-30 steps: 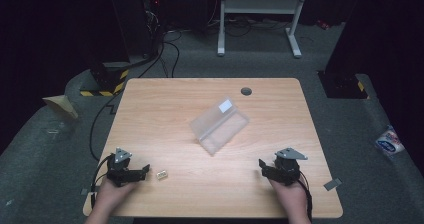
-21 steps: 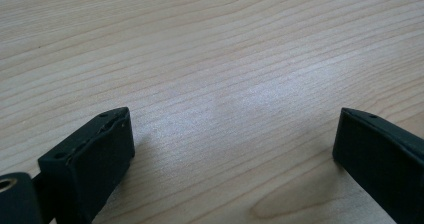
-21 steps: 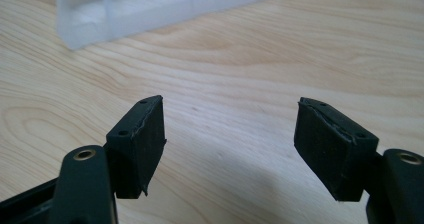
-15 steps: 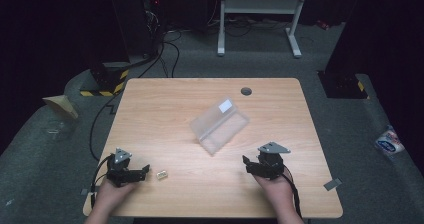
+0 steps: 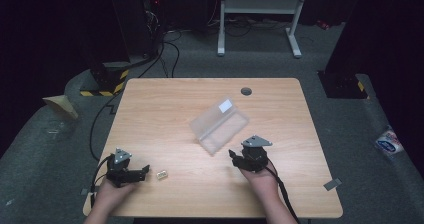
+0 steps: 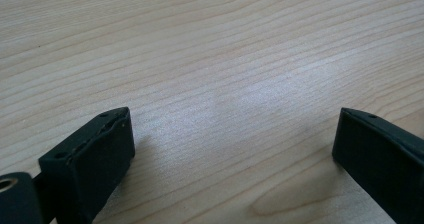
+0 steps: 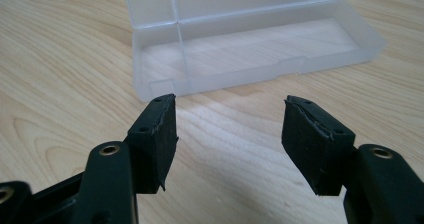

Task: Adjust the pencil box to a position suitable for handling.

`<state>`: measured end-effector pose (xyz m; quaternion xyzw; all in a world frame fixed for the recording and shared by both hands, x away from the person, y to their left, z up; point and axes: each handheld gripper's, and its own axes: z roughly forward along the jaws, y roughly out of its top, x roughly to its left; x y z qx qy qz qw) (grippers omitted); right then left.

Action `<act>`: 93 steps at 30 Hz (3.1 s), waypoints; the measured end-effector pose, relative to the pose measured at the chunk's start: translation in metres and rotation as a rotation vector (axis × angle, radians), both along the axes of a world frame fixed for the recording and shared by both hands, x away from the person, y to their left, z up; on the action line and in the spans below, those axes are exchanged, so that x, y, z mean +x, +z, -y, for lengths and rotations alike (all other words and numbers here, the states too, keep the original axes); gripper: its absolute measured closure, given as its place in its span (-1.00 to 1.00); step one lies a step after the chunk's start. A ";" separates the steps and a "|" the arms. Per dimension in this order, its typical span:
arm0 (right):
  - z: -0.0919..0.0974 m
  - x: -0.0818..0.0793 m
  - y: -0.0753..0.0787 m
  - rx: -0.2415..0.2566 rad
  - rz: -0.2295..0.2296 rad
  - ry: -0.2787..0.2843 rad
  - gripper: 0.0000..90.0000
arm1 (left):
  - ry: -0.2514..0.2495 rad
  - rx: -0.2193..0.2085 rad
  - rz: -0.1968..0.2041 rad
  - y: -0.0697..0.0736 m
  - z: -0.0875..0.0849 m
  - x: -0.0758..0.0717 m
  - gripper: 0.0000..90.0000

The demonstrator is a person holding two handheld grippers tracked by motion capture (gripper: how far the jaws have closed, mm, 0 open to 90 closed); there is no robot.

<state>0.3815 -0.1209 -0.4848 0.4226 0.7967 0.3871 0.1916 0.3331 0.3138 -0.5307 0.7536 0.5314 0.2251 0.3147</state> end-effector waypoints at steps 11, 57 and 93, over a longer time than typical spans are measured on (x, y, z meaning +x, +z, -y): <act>-0.024 0.018 -0.001 -0.001 0.016 0.018 -0.09 | -0.004 0.000 0.000 0.000 0.000 0.000 -0.92; -0.066 0.047 -0.026 -0.062 -0.052 0.075 0.89 | -0.030 -0.006 -0.001 0.000 0.001 0.001 -0.92; 0.035 0.073 -0.021 -0.003 -0.027 -0.199 0.38 | -0.028 -0.006 0.002 0.000 0.001 0.000 -0.90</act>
